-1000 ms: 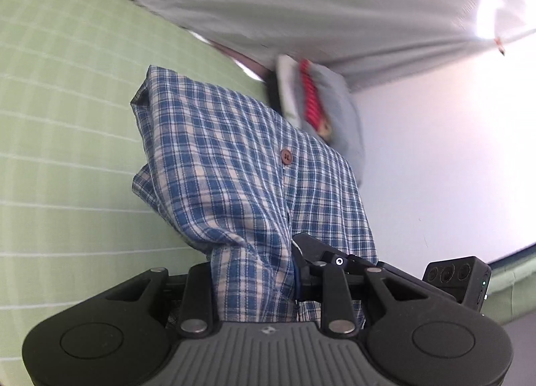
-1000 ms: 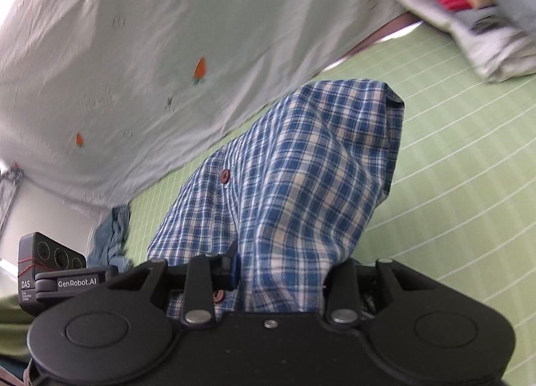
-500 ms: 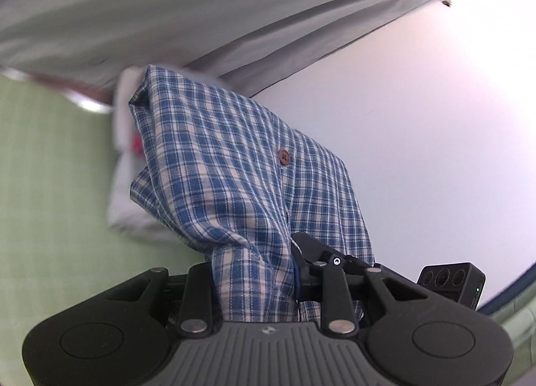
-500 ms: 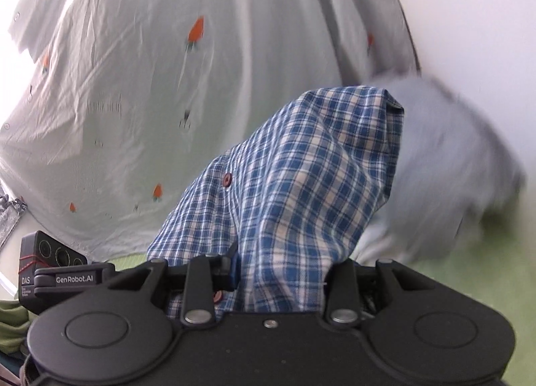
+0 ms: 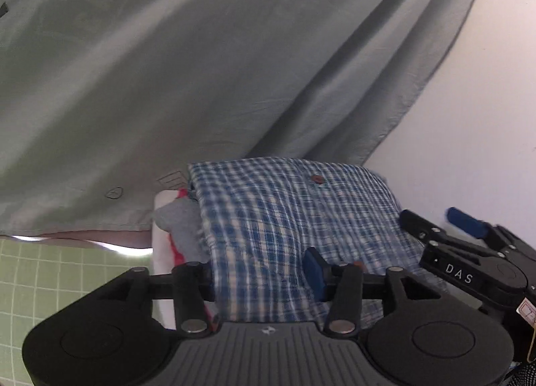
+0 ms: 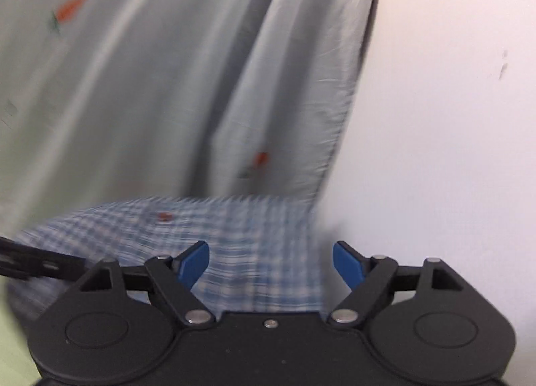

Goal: Fold clothes
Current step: 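Place the folded shirt on top of the clothes stack and release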

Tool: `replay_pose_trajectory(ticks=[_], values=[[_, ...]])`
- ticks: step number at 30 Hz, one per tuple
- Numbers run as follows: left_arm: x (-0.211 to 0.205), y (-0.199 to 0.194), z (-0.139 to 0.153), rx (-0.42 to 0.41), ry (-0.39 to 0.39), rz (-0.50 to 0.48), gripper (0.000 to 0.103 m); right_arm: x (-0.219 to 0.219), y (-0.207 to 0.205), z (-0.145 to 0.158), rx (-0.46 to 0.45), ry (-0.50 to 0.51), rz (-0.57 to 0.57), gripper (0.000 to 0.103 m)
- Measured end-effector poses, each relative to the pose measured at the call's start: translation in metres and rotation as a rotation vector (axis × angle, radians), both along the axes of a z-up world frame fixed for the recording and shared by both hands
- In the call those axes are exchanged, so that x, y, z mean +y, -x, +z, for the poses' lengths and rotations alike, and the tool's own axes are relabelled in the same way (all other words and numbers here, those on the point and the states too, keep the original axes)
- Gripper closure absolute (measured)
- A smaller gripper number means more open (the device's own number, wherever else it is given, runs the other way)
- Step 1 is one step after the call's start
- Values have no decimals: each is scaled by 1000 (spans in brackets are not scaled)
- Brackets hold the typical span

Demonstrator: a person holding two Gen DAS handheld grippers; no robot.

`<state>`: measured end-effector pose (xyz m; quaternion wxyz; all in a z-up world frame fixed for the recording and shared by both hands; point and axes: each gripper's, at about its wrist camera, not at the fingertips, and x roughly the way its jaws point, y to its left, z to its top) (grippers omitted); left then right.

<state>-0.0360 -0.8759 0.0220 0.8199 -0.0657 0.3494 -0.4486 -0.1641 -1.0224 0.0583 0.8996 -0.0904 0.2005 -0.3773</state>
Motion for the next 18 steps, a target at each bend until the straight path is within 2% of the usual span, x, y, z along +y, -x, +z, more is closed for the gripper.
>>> replay_pose_trajectory(ticks=[1,2,4,6,8,11,13,16,18], values=[[-1,-1,-2,-14,-2,16,26,5,0,-5,1,89,-40,18],[-2,-2,-4,-29,-5,30,26,10,1,-9,-4,171,-72,14],[-4,-1,-8,-65,-19,41,21,19,7,-15,-72,223,-34,13],[-6,-2,-13,-80,-34,55,14,13,5,-24,-106,85,66,15],[-6,-15,-22,-38,-63,54,10,1,-6,-46,-54,-54,80,21],[-2,-21,-29,-16,-65,40,5,-4,-2,-53,-46,-81,59,17],[3,-12,-21,-63,-84,41,5,-7,2,-56,-41,-97,46,14],[14,2,-8,-127,-111,46,5,5,6,-45,-21,-58,36,13],[27,14,1,-150,-110,45,3,19,11,-36,-12,-33,19,8]])
